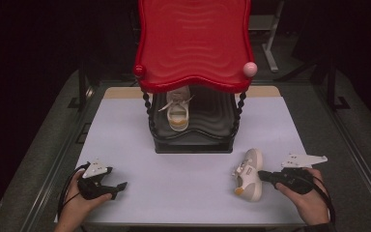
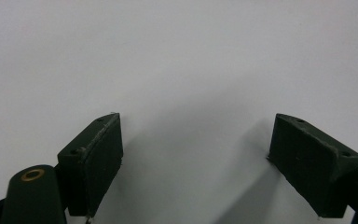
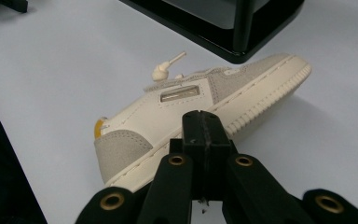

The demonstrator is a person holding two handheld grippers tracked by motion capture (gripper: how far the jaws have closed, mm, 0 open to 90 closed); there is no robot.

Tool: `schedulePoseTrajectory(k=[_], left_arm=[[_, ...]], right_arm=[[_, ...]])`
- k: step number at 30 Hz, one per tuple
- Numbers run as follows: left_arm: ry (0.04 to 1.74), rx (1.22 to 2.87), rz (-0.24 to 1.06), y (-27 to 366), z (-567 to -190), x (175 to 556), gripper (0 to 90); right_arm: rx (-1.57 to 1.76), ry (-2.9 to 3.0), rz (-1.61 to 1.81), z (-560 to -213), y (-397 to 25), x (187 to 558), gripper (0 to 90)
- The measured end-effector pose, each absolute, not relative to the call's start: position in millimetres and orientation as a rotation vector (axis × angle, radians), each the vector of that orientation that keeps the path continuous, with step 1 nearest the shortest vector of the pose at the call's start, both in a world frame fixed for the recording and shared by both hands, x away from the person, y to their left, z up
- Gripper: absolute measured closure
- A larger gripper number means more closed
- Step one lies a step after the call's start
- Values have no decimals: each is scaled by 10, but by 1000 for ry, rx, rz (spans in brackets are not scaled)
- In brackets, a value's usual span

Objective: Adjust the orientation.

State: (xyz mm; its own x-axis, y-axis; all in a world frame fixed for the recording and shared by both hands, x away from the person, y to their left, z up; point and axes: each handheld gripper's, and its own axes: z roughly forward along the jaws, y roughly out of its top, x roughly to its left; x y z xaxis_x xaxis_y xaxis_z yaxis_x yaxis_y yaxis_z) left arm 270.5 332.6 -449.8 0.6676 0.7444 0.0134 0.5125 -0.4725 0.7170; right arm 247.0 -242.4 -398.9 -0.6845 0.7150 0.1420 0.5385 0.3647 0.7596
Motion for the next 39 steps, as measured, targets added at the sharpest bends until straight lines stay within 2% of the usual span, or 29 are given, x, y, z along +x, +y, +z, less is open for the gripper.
schedulePoseTrajectory(k=[20,29,39], left_arm=[[965,2183,422,3328,-4497,2707,162],[964,2183,423,3328,-4497,2706,162],[964,2184,423,3328,-4497,2708,162]], right_arm=[[1266,2379,1116,-4227,-2807,2332,900],[1275,2430,1085,-4347,-2827,2320,899],[1396,2312,1067,-4350,-3028,2599,899]])
